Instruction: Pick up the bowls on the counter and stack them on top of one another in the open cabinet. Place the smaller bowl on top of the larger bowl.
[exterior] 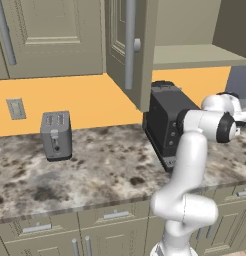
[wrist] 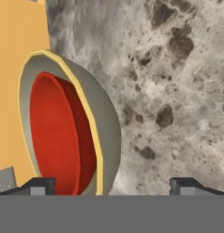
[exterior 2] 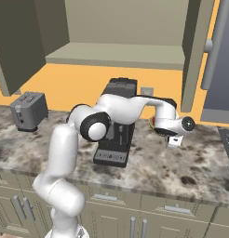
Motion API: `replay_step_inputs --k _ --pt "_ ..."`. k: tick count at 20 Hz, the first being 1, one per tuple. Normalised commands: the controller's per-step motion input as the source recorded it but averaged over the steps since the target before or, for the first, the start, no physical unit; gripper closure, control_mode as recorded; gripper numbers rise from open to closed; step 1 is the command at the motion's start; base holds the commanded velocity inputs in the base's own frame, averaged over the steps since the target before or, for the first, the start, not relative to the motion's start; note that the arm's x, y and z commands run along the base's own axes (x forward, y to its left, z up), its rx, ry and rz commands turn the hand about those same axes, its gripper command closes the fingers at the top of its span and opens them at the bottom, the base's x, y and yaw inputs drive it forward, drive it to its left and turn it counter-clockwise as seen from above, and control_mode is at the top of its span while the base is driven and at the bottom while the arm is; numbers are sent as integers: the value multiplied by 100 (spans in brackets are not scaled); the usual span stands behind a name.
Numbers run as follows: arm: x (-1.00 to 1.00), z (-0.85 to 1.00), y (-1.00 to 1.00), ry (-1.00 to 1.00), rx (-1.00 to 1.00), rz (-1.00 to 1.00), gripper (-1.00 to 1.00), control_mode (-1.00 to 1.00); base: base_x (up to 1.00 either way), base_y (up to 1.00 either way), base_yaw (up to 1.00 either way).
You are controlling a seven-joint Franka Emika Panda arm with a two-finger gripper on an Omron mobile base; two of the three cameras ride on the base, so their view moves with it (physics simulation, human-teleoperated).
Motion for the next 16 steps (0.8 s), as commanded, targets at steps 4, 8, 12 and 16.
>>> replay_step_inputs --k 4,8,12,16 --pt "28 -2 -6 0 0 0 -100 -100 0 0 0" --pt "25 -6 -12 0 0 0 -100 -100 0 0 0" --pt "23 -13 -10 0 0 0 -100 -100 0 0 0" --pt "13 -25 0 0 0 0 -100 -100 0 0 0"
